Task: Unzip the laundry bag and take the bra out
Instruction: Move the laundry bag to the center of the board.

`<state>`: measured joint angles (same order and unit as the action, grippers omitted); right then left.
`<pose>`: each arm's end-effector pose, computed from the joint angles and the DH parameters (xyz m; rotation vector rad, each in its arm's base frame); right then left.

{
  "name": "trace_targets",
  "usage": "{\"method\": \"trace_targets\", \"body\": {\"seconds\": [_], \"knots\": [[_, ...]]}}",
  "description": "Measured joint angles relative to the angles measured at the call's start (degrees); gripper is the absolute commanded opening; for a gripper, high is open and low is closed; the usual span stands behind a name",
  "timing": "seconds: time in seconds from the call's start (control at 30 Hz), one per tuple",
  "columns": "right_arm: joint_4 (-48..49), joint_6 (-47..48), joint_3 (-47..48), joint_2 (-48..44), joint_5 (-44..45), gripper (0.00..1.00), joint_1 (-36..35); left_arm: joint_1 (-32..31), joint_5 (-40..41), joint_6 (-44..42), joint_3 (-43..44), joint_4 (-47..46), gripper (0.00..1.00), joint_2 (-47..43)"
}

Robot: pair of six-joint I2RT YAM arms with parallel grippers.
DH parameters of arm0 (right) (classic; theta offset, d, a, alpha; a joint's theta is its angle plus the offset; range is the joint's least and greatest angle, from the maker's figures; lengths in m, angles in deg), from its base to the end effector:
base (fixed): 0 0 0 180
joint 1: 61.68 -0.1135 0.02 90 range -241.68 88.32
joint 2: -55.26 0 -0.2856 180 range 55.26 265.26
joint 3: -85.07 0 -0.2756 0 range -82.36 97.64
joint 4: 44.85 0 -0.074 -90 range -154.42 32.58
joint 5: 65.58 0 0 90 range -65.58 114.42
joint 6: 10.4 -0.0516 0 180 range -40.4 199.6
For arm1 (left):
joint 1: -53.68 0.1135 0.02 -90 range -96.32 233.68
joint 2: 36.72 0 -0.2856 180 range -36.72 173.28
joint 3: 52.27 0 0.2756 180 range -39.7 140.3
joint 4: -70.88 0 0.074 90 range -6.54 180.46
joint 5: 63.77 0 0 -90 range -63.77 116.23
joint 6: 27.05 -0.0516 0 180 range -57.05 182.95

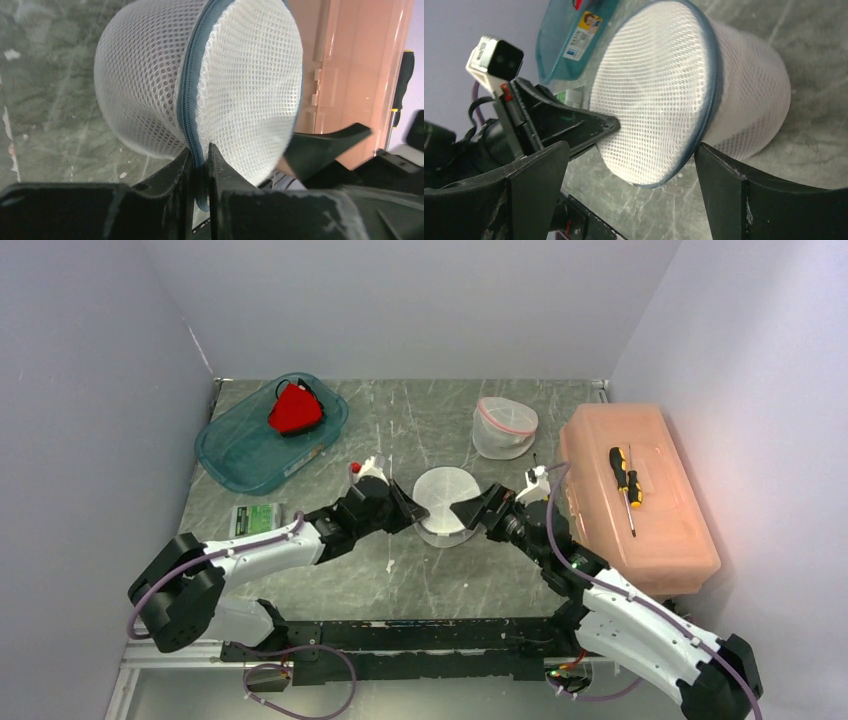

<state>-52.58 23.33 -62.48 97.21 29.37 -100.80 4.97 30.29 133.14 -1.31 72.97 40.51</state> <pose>0.1573 0.1222 0.2218 0.3633 1.9797 1.0378 0.2102 -0.2338 0.2105 -0.4751 2.2445 -1.1371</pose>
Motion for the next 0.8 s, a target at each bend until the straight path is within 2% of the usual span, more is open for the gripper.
{"method": "trace_targets", "body": {"seconds": [0.07, 0.17, 0.3, 0.37, 0.43, 0.53, 0.7, 0.8], "knots": [[-4.5, 3.8, 4.42, -0.61, -0.57, 1.0, 0.02, 0.68, -0.37, -3.61, 2.05, 3.45, 0.16, -0.96], [-9.81, 8.11, 10.08, -1.46, -0.24, 1.0, 0.02, 2.62, -2.1, -9.27, 4.92, 7.02, 0.23, -2.64], [-15.21, 12.55, 15.19, -3.37, 2.49, 1.0, 1.2, 9.27, -10.93, -18.27, 5.92, 7.34, 0.25, -4.5], [-16.85, 15.28, 16.35, -4.09, 0.42, 0.99, 4.52, 12.98, -15.78, -21.7, 5.88, 7.06, 0.24, -4.66], [-17.22, 17.18, 16.37, -4.31, -4.87, 0.99, 9.81, 16.52, -20.85, -25.4, 5.99, 7.54, 0.19, -4.66], [-14.56, 17.81, 13.64, -4.37, -13.51, 0.96, 15.23, 19.52, -28.09, -31.76, 8.66, 12.74, 0.12, -3.58], [-5.16, 15.56, 6.32, 1.79, -26.38, 0.89, 16.44, 20.52, -39.12, -38.97, 14.71, 17.07, 0.15, 1.64], [-0.28, 13.53, 3.76, 7.41, -29.97, 0.85, 16.41, 20.94, -42.14, -39.78, 14.71, 17.73, 0.16, 3.93]]}}
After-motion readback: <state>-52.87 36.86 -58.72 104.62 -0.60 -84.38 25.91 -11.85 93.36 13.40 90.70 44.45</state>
